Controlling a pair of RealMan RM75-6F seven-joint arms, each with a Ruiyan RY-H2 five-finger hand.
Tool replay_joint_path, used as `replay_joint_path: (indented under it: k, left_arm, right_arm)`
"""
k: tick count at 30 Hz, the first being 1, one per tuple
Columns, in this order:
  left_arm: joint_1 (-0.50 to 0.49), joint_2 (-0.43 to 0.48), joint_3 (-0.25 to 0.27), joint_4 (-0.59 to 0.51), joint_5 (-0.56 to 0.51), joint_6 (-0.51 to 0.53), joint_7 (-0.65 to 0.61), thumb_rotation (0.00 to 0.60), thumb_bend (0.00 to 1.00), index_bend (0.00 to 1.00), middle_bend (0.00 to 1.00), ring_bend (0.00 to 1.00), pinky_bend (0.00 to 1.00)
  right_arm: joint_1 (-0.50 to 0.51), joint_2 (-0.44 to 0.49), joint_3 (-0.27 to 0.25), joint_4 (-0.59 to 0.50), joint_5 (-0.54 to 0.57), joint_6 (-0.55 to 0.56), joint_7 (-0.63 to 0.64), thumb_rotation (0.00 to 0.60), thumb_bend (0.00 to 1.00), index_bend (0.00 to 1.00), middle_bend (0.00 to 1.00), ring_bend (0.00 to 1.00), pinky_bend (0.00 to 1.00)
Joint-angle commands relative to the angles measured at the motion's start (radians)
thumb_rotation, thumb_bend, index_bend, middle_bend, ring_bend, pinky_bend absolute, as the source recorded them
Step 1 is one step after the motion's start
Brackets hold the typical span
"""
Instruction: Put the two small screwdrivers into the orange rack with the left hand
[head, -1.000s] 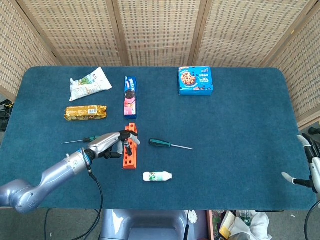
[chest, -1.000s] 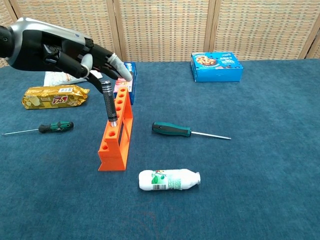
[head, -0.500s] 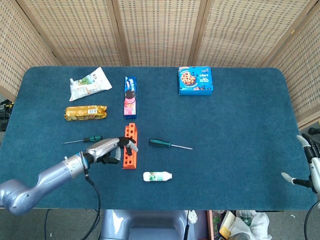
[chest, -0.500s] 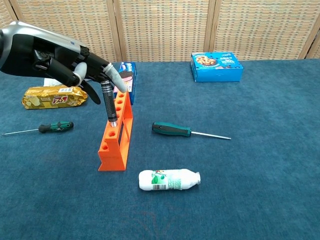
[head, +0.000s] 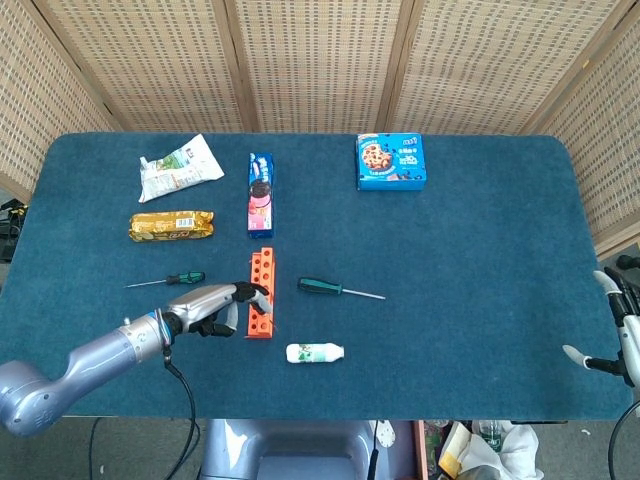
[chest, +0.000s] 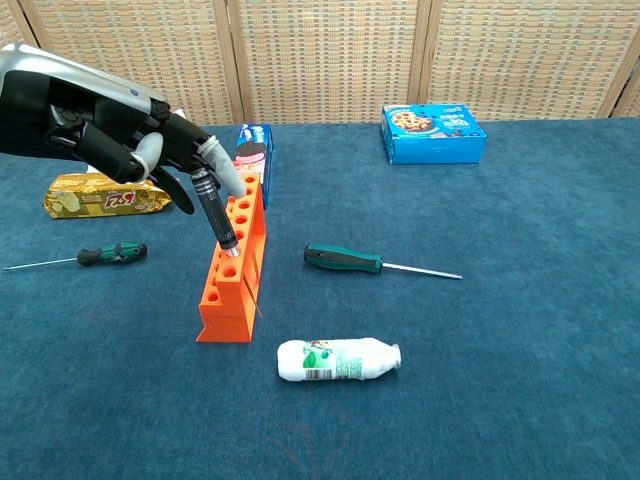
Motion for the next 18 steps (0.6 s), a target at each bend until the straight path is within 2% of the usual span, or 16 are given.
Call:
replay_joint_path:
  k: [1,7,18]
  left_arm:
    - [0.003,0.0,-0.004,-0.003,0.007,-0.003,-0.005,0.6,1.0,0.29,0.14,0.08,0.15]
    - [0.008,0.012,-0.014,-0.015,0.03,-0.015,-0.015,0.6,1.0,0.29,0.14,0.08,0.15]
    - [0.016,0.033,-0.011,-0.033,0.033,0.027,0.003,0.6,1.0,0.29,0.14,0.08,0.14]
  right_arm:
    - [0.0,0.0,0.0,0.0,0.0,0.0,-0.001,0.6,0.0,0.0,0.0,0.0,0.0]
    - [0.0,0.0,0.001,-0.001,0.001,0.001,0.0,0.6,0.0,0.0,0.0,0.0,0.0]
    - [-0.001,0.002,0.001,-0.001,0.0,0.002,0.006,0.6,0.0,0.0,0.0,0.0,0.0]
